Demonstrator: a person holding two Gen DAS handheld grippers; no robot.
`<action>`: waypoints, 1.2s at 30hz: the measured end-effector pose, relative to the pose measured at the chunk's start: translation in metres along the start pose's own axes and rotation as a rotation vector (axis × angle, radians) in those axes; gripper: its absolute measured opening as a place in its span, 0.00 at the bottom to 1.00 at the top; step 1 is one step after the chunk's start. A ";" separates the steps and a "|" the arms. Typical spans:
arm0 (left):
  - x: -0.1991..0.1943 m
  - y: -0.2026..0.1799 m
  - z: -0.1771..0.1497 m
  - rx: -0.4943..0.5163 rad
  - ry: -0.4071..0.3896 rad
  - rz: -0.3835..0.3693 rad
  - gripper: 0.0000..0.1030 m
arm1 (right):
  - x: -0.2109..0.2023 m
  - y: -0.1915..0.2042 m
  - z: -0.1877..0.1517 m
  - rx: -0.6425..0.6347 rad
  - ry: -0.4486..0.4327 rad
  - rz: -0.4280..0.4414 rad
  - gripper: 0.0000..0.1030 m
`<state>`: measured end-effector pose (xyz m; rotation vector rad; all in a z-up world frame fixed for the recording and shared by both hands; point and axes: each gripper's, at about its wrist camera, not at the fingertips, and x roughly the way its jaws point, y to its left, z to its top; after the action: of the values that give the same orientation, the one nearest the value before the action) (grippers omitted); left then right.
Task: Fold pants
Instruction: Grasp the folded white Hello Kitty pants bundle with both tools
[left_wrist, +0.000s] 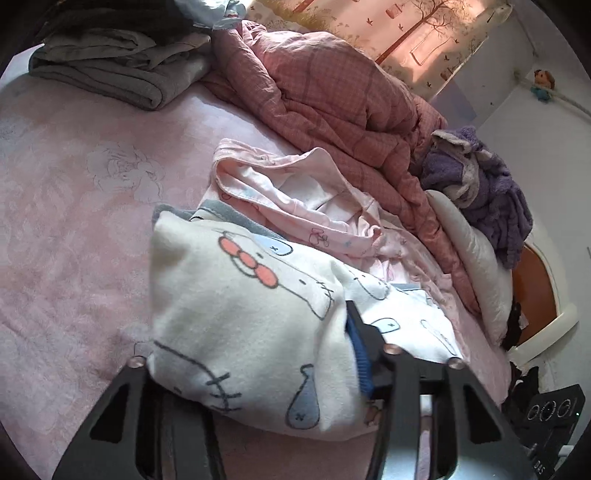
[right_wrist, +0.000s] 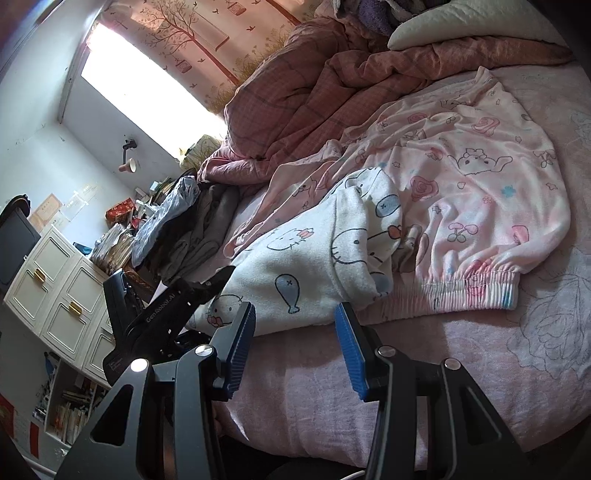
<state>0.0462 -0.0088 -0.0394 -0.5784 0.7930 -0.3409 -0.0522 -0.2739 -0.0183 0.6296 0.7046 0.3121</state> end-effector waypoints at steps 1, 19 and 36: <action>-0.005 0.000 -0.002 0.003 -0.008 -0.006 0.25 | -0.002 0.000 0.000 -0.002 0.001 0.002 0.45; -0.047 -0.009 0.000 -0.055 -0.104 -0.042 0.28 | 0.044 0.020 -0.023 0.207 0.223 0.291 0.60; -0.046 -0.001 0.008 -0.113 -0.112 -0.145 0.15 | 0.083 0.004 -0.002 0.468 0.132 0.311 0.64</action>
<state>0.0215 0.0157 -0.0084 -0.7572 0.6667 -0.3945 0.0066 -0.2316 -0.0587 1.1780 0.8136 0.4850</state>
